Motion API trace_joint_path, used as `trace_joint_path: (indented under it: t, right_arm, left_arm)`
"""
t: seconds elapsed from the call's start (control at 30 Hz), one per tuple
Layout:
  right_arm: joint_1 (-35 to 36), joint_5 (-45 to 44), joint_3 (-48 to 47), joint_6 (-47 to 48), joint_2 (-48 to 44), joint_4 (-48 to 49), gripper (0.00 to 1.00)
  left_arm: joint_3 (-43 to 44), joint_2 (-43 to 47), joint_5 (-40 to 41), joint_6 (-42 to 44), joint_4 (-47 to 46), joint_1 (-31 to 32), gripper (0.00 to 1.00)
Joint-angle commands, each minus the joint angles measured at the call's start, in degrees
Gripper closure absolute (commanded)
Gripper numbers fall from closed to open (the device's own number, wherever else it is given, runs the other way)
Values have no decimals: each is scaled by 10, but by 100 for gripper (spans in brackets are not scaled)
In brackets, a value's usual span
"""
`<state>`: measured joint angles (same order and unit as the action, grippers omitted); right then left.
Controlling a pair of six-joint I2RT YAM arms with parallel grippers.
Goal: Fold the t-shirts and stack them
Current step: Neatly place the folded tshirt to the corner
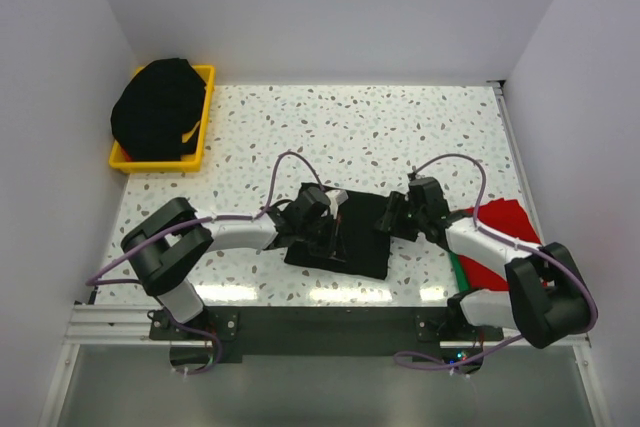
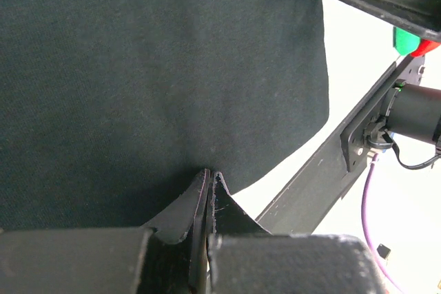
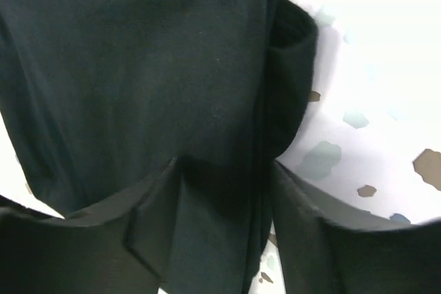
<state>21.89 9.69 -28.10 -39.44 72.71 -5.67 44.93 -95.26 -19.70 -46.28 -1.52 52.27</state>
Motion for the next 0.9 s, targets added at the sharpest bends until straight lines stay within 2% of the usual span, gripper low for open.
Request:
trace_joint_path:
  t: [0.0, 0.17, 0.2, 0.27, 0.3, 0.33, 0.43, 0.73, 0.87]
  right_arm:
    - [18, -53, 5, -16, 19, -12, 46]
    - [20, -74, 6, -13, 14, -29, 56]
    - [21, -76, 7, -13, 16, -29, 65]
    - [25, -77, 2, -13, 28, -27, 76]
    - [26, -79, 0, -13, 34, -27, 90]
    - [26, -82, -10, -12, 38, -32, 98]
    - [27, -95, -38, -6, 41, -64, 100]
    - [26, -243, -167, -65, 77, -271, 100]
    - [25, -271, -208, -85, 96, -304, 100]
  left_arm:
    - [24, 15, 3, 16, 6, 4, 100]
    - [34, 26, 14, 23, 14, 4, 100]
    - [38, 27, 15, 23, 14, 3, 100]
    - [45, 31, 17, 28, 40, 3, 100]
    - [50, 32, 19, 30, 42, 3, 100]
    - [53, 36, 22, 32, 50, 3, 100]
    - [61, 49, 27, 44, 72, -5, 100]
    - [68, 107, 36, 67, 114, -49, 100]
    - [68, 112, 32, 69, 120, -56, 100]
